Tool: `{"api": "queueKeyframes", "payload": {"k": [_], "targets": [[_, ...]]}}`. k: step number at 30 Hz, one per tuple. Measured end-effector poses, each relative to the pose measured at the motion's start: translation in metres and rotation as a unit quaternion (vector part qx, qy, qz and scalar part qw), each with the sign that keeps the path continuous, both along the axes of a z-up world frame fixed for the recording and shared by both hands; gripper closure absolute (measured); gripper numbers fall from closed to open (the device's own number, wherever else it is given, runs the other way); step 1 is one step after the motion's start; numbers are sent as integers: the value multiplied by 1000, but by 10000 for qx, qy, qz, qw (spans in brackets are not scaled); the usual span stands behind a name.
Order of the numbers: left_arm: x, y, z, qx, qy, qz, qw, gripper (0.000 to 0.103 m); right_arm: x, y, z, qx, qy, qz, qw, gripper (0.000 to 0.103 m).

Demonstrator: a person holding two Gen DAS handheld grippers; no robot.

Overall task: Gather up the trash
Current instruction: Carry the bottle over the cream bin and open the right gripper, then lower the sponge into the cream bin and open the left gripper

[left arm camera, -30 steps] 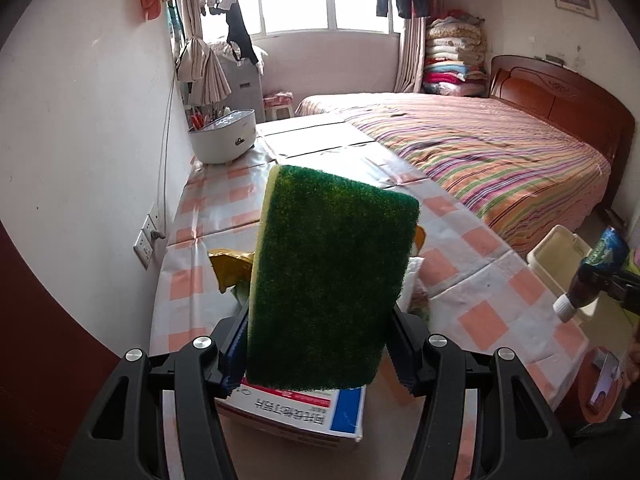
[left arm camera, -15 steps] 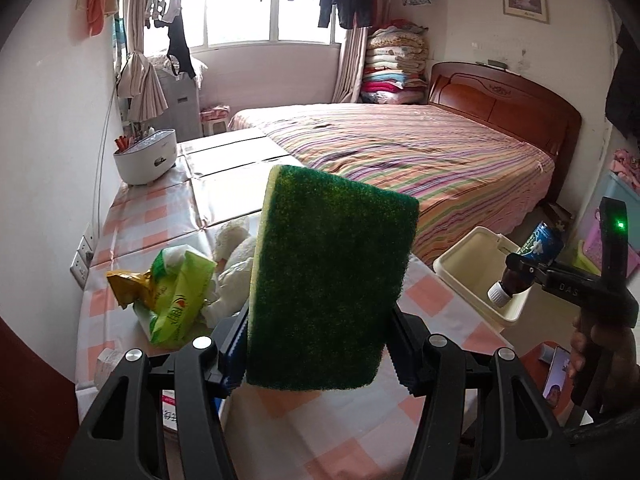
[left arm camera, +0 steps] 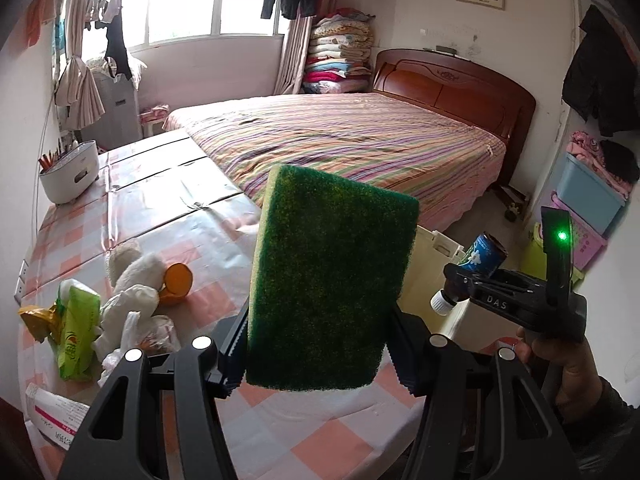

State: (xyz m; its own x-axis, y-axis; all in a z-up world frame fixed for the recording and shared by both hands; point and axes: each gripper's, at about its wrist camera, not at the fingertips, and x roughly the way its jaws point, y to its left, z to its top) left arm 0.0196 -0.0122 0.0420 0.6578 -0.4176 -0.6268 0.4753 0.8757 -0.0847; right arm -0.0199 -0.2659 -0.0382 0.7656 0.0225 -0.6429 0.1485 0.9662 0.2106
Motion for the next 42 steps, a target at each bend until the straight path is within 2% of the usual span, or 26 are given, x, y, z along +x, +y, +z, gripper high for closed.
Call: {"api": "queueKeyframes", "payload": {"k": [5,9,12,17,19,27,29,33,36,39,42], "targets": [[13,-26,-7,-6,112,-163,9998,46,10,-7,-7,12,4,-69,10000,55],[23,-41,-11,21,194,-229,9995,46,13,-12,-11,138,-20,-132,9998,46],[29,-52,-16,19,262,-283,9993,46,5,-20,-6,243,-154,-257,9993,37],[41,-80,-23,33,418,-521,9978,46,-17,-37,3,384,-360,-544,9971,34],[44,-94,-27,41,494,-672,9965,46,-28,-45,5,416,-417,-689,9959,27],[50,-152,-46,190,771,-1222,9893,44,-56,-63,5,407,-456,-1006,9930,27],[52,-167,-53,335,765,-1209,9891,43,-59,-64,5,427,-456,-1035,9927,27],[59,-190,-64,509,905,-1231,9869,33,-64,-62,7,400,-489,-1054,9924,27],[64,-189,-68,245,1074,-1169,9870,25,-66,-62,9,394,-529,-1030,9925,26],[69,-178,-72,-242,1482,-1209,9812,25,-68,-62,12,399,-607,-1016,9922,24],[63,-167,-69,-156,1374,-1066,9846,21,-70,-58,17,413,-737,-927,9921,24]]}}
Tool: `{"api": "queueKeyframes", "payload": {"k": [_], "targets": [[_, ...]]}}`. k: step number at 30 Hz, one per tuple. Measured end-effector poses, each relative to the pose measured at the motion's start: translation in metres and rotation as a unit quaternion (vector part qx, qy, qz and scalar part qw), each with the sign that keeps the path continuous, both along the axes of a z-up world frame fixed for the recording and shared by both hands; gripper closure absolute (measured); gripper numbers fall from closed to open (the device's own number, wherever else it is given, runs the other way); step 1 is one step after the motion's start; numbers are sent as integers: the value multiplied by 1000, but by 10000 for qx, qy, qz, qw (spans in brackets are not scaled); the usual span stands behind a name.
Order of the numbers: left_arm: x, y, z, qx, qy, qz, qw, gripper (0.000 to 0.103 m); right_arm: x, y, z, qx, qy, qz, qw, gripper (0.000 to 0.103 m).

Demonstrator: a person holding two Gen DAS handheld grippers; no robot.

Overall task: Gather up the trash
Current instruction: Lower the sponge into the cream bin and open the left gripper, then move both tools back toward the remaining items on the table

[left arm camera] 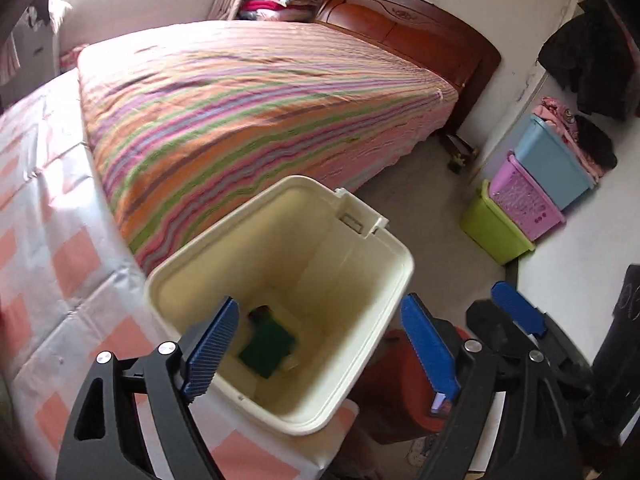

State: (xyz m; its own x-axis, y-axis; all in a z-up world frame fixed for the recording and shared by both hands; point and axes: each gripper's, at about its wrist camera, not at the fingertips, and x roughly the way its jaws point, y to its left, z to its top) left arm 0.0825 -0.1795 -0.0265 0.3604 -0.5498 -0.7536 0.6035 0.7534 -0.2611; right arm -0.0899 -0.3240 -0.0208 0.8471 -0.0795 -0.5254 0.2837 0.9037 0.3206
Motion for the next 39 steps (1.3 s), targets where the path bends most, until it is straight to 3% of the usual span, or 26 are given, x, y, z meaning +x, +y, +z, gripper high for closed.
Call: {"api": "queueKeyframes", "payload": {"k": [3,5,9,11,14,19,24,27,30,33,39], "targets": [[-12,19,10,-43,-240,102,9997,15,-1,6,7,-17,-179,115,9998,18],[-19,43,18,-402,-509,257,9976,7,-3,10,13,41,-383,233,9990,16],[-30,95,31,-1078,-736,734,9887,7,-4,22,26,3,-703,436,9966,12],[-38,124,40,-1368,-927,1038,9808,7,-1,31,32,11,-816,580,9950,11],[-54,163,54,-1366,-1360,1530,9692,7,6,47,38,55,-927,860,9920,6],[-98,228,76,-1517,-2234,2199,9374,7,22,85,44,7,-968,1413,9852,6],[-132,277,73,-1762,-2229,2504,9255,7,41,136,43,-9,-891,2059,9745,6],[-153,291,63,-1410,-2266,2549,9294,7,51,170,40,15,-809,2453,9661,6],[-162,296,51,-1161,-2061,2465,9398,7,60,199,35,-2,-717,2777,9580,6],[-166,310,46,-1070,-1904,2599,9406,7,68,221,32,-5,-628,3034,9508,6],[-171,341,39,-935,-1850,3303,9208,7,79,255,29,-40,-448,3407,9391,6]]}}
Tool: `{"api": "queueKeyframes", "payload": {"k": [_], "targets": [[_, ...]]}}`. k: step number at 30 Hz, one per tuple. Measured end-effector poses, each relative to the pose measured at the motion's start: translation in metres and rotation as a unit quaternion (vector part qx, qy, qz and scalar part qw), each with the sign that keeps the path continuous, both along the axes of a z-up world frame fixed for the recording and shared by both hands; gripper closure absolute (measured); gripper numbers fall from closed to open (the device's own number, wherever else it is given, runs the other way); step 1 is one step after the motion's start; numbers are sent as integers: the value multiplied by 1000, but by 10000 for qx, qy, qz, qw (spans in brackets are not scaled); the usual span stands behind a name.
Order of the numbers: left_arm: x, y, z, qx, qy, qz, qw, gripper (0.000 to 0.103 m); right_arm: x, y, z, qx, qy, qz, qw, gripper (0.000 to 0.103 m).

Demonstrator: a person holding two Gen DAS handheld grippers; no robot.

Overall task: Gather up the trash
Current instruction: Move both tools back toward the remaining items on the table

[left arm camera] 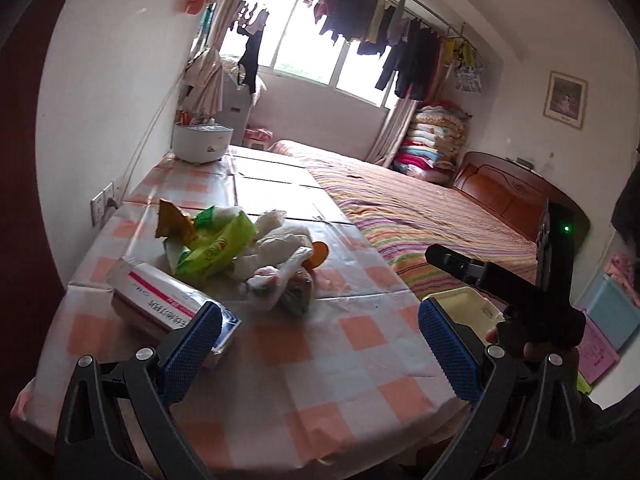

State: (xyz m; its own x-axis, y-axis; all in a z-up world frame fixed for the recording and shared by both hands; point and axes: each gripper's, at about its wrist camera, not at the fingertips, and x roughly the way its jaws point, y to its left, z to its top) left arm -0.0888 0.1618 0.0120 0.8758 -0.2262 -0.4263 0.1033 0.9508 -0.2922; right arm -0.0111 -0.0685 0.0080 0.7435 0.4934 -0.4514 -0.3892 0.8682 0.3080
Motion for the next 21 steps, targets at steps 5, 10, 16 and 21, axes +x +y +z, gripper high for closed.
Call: {"api": "queueKeyframes", "payload": {"k": [5,10,16,21], "targets": [[-9,21,-3,-203,65,257,9994,7,1,19,-4,-85,90,221,9997,6],[-13,35,-11,-397,194,399,9982,7,0,28,-5,-114,130,328,9993,6],[-14,52,-20,-671,401,596,9952,7,2,36,-8,-115,212,406,9989,6],[-15,60,-26,-832,558,691,9926,7,4,40,-8,-116,221,456,9986,6]]}}
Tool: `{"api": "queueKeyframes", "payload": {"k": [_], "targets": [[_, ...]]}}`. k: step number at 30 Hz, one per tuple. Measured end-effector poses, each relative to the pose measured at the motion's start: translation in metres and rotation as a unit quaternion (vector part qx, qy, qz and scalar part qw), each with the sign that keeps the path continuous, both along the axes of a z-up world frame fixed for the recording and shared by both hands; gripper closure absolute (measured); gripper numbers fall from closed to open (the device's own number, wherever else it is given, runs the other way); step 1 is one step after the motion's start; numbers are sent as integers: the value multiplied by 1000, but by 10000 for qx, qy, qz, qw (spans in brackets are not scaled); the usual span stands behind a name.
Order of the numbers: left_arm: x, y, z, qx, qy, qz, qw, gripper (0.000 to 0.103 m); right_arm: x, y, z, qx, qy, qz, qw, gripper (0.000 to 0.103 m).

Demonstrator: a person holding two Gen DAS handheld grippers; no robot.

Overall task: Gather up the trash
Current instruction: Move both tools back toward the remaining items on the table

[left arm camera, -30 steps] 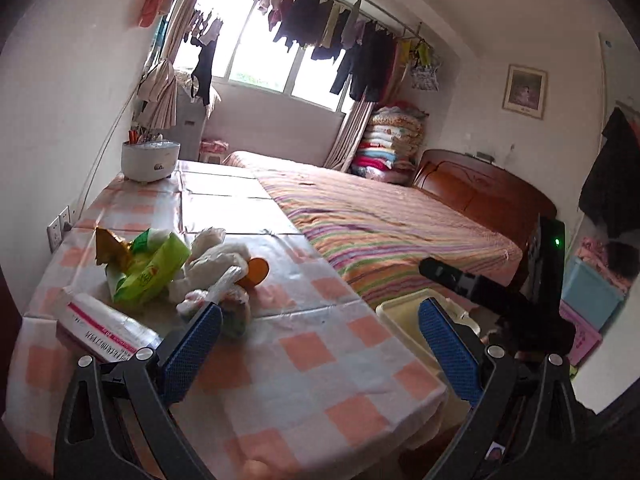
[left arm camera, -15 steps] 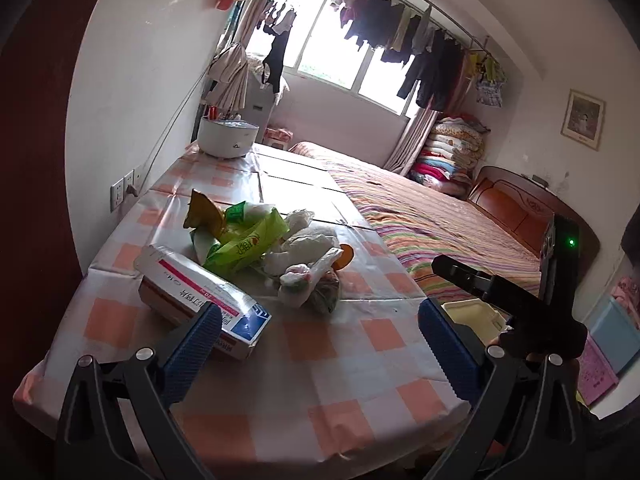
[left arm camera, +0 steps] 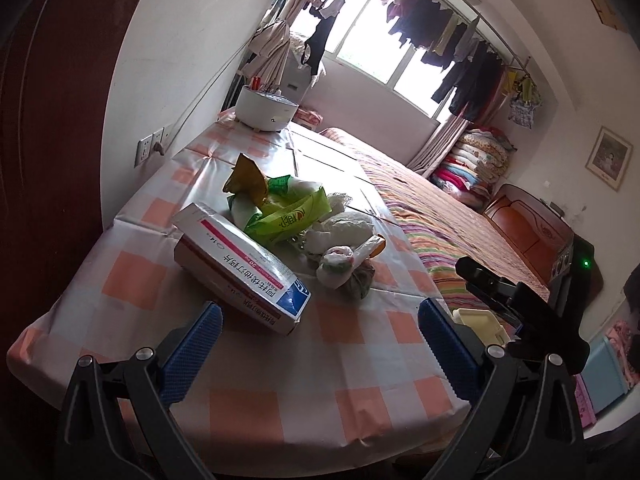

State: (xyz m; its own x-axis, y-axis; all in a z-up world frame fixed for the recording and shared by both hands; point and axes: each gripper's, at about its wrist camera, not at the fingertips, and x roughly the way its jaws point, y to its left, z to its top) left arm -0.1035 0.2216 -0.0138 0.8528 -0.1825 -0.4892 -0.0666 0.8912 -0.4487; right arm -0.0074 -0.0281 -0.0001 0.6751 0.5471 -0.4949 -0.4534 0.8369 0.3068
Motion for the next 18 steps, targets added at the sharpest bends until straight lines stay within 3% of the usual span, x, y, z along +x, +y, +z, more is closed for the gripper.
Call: {"api": "queueKeyframes", "payload": {"k": [18], "targets": [[-5,17,1,-171,117,328,9992,7,12,4,-15,-160,213,-53,9996,6]]}}
